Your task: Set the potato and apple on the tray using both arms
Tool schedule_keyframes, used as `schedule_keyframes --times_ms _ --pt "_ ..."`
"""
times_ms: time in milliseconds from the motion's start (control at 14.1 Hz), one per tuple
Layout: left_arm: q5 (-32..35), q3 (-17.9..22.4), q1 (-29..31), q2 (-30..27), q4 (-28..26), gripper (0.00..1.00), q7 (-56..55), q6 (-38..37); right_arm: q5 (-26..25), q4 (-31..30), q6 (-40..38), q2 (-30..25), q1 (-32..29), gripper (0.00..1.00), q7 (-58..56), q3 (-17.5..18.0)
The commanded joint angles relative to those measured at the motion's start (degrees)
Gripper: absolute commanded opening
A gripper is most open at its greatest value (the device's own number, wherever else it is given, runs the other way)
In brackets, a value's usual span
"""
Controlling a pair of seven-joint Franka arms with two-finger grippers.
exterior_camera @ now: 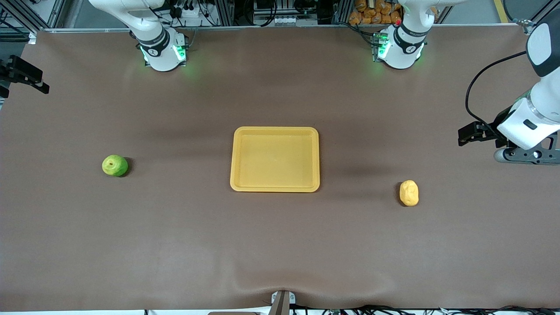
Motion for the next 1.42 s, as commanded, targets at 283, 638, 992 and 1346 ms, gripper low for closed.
schedule_keyframes --times_ms 283,638,992,1346 --pt "0.0 -0.1 1.3 -1.9 -14.7 1.00 -1.4 13.6 -0.7 1.0 0.1 0.5 -1.3 1.00 -0.4 0.1" --pt "-0.4 -0.2 3.6 2.3 -15.8 1.00 -1.6 20.4 -1.2 1.3 0.8 2.2 -1.5 1.00 -0.9 0.1" --pt "-0.2 -0.3 2.8 10.0 -13.2 1.00 -1.6 20.5 -2.6 2.6 1.4 6.1 -1.4 1.00 -0.9 0.1" --pt "-0.1 -0.4 1.9 15.1 -7.4 1.00 -1.6 20.5 -7.1 2.6 1.5 10.6 -1.0 1.00 -1.0 0.2"
